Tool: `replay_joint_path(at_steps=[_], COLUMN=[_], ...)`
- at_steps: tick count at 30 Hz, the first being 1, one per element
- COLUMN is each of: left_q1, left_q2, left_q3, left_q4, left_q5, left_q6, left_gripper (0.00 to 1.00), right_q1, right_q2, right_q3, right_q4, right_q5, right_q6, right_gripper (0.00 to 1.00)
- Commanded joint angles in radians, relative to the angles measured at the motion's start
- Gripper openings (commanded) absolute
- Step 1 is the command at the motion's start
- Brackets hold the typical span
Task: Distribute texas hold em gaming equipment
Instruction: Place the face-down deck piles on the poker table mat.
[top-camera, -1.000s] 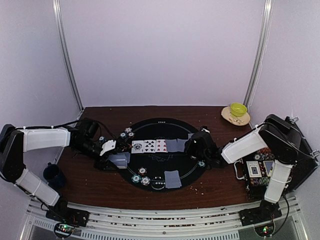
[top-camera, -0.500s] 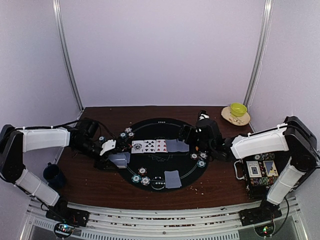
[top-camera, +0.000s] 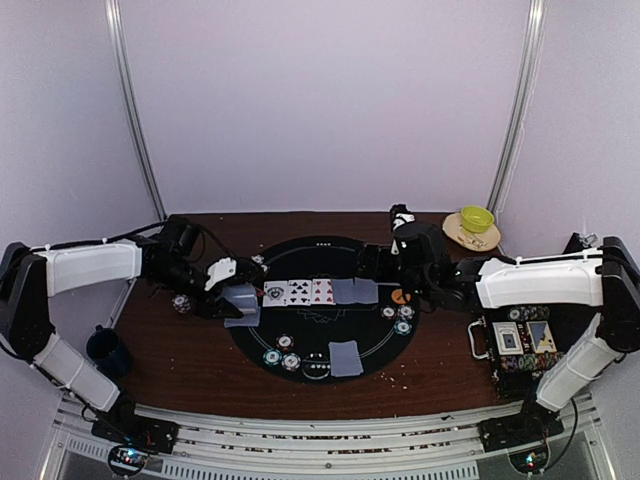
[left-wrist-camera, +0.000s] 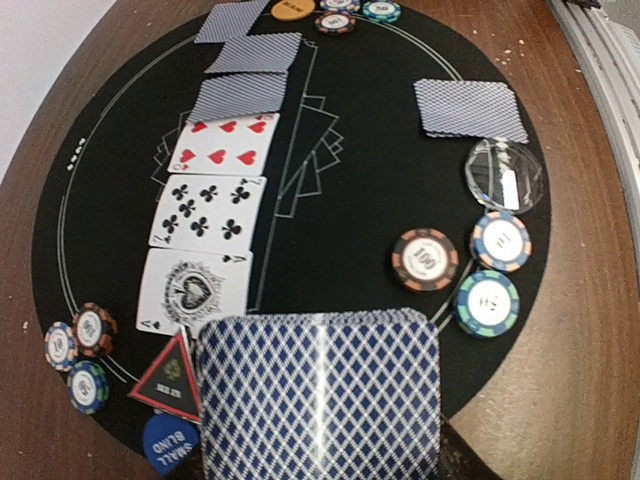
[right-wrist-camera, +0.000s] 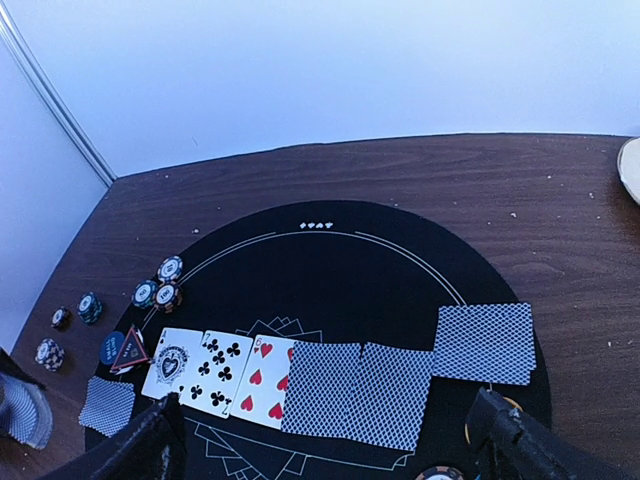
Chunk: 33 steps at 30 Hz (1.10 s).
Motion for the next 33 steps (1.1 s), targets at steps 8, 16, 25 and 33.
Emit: replay_joint_path(at_steps=[8,16,25,33], left_q1=[-0.013,-0.026,-0.072,-0.136], left_q2=[0.303,0.592,0.871,1.020], left_q3=[0.405,0.743,1.116,1.246], left_q4=[-0.013,-0.010,-0.016,0.010], left_q5=[-0.039,-0.041,-0.107,-0.221], left_q6=[-0.045,-0.074,-0.082,-0.007], left_gripper=[0.53,0.53,0.53,0.53], right_q1=[0.002,0.005,0.028,0.071], right_q2=[-0.159,-0.167,-0.157,-0.150], right_q3=[-0.114,-0.158,-0.201,-0.206], right_q4=[-0.065,-0.047,-0.013,-0.018], right_q5=[0.111,0.095,0.102,0.137], right_q6=[0.036,0.080,0.114,0.132], right_gripper=[1.00,1.00,1.00,1.00])
